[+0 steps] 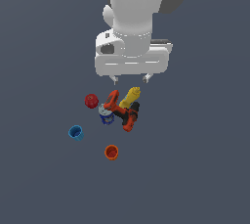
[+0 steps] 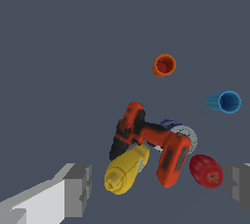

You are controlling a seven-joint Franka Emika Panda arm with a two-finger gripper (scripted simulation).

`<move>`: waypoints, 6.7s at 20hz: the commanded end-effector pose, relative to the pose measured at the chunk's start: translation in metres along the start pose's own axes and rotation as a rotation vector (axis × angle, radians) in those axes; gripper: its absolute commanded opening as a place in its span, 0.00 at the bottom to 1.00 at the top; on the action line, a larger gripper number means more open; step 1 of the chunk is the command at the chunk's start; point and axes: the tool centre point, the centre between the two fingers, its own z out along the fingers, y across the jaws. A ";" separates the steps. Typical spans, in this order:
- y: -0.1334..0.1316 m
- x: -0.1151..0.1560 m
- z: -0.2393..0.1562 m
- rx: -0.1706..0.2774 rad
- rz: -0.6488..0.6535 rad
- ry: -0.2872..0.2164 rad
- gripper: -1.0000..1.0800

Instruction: Pick up a designated object from a clutter of objects.

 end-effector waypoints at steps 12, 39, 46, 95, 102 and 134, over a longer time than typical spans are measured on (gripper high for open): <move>0.003 0.012 -0.030 -0.004 -0.013 0.077 0.96; 0.127 -0.046 0.121 -0.001 -0.172 0.032 0.96; 0.167 -0.091 0.174 -0.004 -0.233 0.013 0.96; 0.203 -0.151 0.273 -0.010 -0.298 -0.013 0.00; 0.203 -0.150 0.271 -0.010 -0.298 -0.014 0.00; 0.223 -0.029 0.067 -0.013 -0.297 -0.016 0.00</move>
